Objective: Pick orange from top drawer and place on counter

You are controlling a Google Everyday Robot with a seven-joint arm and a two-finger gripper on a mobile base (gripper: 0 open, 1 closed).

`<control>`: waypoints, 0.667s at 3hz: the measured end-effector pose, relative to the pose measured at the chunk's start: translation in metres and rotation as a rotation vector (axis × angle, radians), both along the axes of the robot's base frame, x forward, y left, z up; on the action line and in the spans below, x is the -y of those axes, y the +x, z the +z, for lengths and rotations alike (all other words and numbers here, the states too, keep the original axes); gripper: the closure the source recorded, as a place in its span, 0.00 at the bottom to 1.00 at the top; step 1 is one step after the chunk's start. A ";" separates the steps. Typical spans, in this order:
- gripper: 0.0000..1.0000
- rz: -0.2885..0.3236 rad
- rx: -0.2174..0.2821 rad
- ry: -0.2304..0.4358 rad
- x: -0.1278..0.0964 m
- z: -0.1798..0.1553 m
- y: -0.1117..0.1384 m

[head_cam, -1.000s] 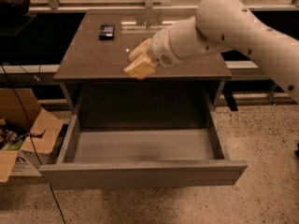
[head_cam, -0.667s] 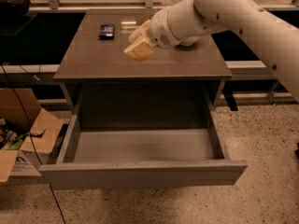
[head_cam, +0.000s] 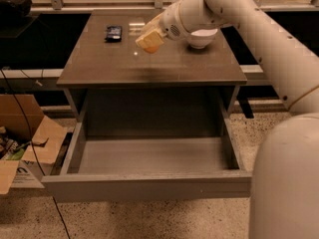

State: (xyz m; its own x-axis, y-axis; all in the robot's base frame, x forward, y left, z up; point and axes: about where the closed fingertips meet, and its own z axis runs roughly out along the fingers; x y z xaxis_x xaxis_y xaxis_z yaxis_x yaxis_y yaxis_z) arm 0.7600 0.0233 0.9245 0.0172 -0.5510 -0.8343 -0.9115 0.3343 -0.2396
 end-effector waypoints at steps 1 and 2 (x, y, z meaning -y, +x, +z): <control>1.00 -0.025 -0.055 0.030 0.003 -0.030 0.027; 1.00 -0.049 -0.096 0.049 0.007 -0.056 0.044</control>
Offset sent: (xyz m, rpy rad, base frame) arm 0.0669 -0.0203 -0.0817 0.0734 0.1392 -0.0872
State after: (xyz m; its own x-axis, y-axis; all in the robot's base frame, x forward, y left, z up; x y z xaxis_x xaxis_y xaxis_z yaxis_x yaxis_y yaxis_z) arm 0.8039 0.0160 0.8687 -0.0898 -0.5076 -0.8569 -0.9119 0.3878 -0.1341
